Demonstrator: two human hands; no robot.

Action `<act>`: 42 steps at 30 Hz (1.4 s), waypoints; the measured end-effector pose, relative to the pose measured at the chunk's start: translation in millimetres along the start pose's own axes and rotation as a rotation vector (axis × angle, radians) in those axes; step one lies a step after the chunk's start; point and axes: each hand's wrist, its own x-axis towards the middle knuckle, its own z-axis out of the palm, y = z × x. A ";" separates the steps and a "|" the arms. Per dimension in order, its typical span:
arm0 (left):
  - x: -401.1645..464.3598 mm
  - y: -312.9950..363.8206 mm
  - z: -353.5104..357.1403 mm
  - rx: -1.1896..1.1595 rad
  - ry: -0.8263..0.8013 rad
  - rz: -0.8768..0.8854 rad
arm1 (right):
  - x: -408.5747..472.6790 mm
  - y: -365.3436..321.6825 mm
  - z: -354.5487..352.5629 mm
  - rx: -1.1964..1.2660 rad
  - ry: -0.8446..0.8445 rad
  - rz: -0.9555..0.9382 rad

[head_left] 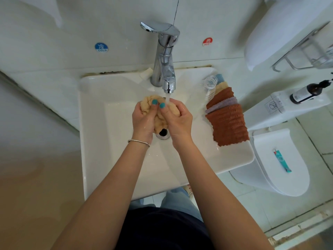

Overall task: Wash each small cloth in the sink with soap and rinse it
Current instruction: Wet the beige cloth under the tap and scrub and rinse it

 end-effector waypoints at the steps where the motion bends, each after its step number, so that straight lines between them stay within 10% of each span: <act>1: -0.2 0.3 0.8 -0.013 0.011 0.002 | 0.8 1.7 0.8 -0.023 0.001 -0.001; 21: -3.5 6.9 -4.2 0.064 -0.094 -0.087 | 18.6 -17.3 -26.6 -0.213 -0.275 0.110; 42: -9.5 1.3 29.0 0.261 0.150 0.214 | 2.0 1.2 14.6 -0.336 0.017 -0.153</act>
